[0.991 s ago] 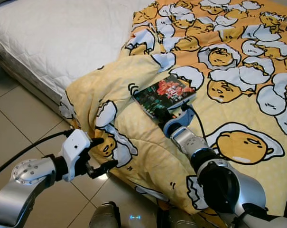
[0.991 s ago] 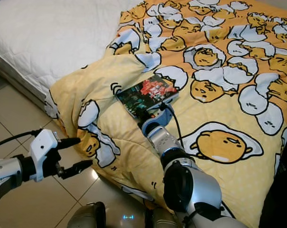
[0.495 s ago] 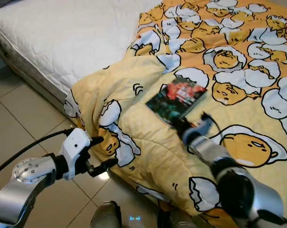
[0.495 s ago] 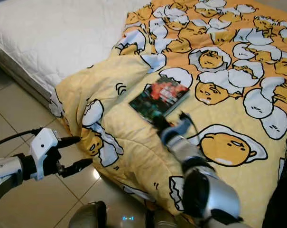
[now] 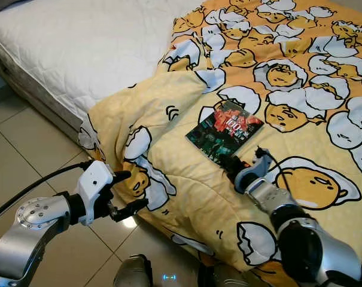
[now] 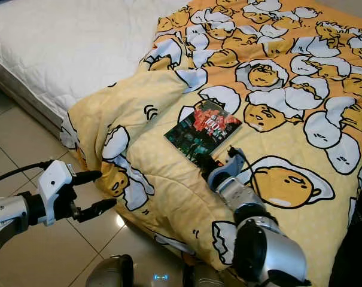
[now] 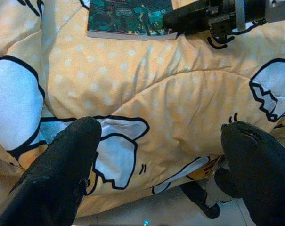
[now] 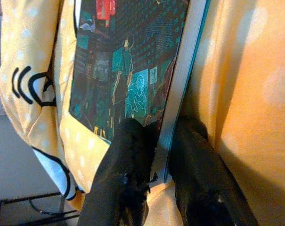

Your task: Clean up the room

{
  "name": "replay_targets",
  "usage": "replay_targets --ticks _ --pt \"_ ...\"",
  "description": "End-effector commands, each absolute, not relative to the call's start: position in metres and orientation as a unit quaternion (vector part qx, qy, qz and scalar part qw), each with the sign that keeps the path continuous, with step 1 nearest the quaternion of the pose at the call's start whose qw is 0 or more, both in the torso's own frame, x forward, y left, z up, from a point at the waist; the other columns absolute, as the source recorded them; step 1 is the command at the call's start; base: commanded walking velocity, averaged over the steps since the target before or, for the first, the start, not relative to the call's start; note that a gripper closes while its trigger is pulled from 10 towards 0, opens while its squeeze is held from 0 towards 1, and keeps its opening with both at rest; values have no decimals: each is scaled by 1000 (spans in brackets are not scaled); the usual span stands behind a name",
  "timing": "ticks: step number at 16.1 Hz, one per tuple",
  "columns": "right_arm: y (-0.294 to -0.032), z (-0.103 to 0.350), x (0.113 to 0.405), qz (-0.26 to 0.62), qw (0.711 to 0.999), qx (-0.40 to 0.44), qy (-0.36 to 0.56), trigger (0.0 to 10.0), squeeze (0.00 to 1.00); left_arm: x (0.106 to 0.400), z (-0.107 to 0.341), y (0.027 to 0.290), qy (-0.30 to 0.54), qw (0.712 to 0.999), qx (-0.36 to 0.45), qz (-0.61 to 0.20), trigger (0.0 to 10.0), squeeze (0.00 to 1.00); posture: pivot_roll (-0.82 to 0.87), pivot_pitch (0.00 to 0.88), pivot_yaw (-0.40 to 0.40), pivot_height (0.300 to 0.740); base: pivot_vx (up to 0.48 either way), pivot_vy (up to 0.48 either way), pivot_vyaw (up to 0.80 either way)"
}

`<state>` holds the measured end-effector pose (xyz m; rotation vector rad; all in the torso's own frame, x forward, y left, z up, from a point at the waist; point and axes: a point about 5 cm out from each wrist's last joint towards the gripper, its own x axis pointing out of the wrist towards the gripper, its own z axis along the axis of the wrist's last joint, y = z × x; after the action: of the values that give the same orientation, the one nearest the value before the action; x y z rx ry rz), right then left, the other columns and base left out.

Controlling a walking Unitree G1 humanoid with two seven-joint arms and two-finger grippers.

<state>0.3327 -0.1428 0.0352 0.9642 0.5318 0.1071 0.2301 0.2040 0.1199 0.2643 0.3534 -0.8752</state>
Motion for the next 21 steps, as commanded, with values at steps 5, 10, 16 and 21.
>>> replay_targets --ticks 5,10,16,21 --pt "-136 29 331 6 846 466 259 10000 1000 199 157 168 145 868 138 -453 10000 1000 278 178 -40 740 0 0 0" --pt "-132 26 330 -23 849 452 274 10000 1000 194 160 169 163 869 138 -446 10000 1000 299 202 -34 740 0 0 0" --pt "-127 33 335 -9 856 448 257 10000 0 196 154 178 170 880 153 -417 10000 1000 252 149 -64 740 0 0 0" --pt "-158 74 352 102 905 397 116 10000 0 231 151 184 106 932 111 -327 10000 1000 118 0 -64 740 0 0 0"
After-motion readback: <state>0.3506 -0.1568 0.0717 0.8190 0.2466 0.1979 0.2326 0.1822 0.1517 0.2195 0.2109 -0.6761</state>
